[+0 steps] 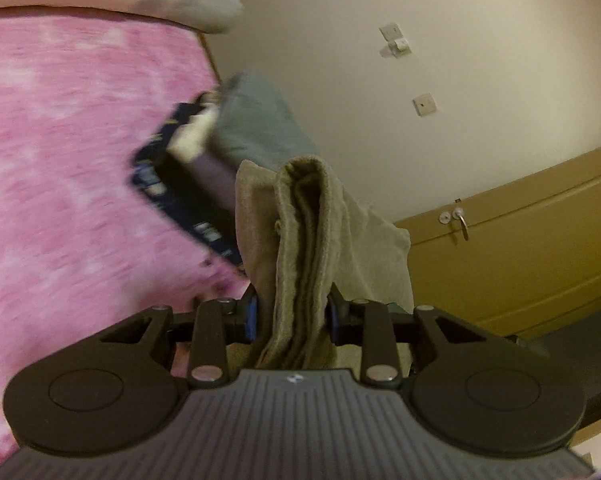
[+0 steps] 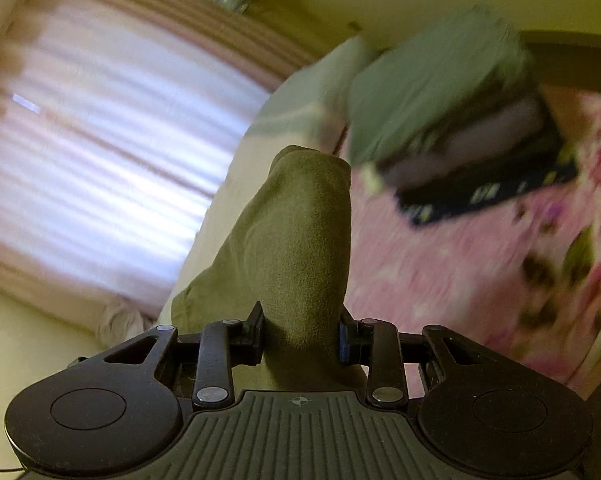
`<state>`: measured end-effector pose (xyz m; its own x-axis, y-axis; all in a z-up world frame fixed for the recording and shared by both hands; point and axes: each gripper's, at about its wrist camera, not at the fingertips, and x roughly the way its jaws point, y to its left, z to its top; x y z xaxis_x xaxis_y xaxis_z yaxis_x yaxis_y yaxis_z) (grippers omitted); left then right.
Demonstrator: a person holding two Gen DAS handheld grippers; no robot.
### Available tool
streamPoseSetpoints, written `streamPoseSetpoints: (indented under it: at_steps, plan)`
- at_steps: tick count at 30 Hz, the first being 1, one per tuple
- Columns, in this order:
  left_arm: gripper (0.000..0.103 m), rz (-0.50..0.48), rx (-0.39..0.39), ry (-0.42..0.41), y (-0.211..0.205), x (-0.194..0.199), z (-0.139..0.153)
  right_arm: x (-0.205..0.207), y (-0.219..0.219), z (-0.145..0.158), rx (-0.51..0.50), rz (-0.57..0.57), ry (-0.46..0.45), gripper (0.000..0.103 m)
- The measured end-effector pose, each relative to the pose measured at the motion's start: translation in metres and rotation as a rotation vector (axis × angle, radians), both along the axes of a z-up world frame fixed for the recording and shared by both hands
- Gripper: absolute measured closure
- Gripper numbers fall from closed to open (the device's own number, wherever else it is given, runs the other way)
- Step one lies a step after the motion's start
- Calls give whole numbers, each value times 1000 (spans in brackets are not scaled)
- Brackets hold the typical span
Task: Fold clothes
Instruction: 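Lift the pants bundle with both grippers and carry it toward the clothes stack, then lower the pants bundle onto the clothes stack and open both grippers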
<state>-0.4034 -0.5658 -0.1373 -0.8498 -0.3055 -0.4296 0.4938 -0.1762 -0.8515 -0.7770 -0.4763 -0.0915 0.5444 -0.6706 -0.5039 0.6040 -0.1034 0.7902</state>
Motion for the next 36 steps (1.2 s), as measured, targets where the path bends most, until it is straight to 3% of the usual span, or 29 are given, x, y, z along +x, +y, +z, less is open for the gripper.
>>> streamPoseSetpoints:
  at_steps: [7,14,20,27,29,31,34,36]
  plan:
    - [77,-16,-14,-24,-139,-113,24,-105,-110,16,17,-75,13,71]
    - [76,-1,13,-69,-242,-168,17,-161,-214,3,44,-105,-28,71]
    - [76,-8,72,-130,-286,-185,-12,-184,-267,-35,123,-112,-89,71]
    - [74,-24,109,-188,-307,-190,-42,-188,-286,-77,190,-123,-107,71]
    - [72,-18,107,-212,-308,-189,-47,-185,-286,-80,187,-112,-47,67]
    - [70,0,110,-235,-307,-185,-50,-182,-286,-81,188,-110,23,52]
    - [69,71,75,-259,-301,-169,-44,-179,-276,-65,127,-146,170,52]
    - [69,138,-11,-311,-295,-164,-28,-176,-270,-50,70,-161,276,52]
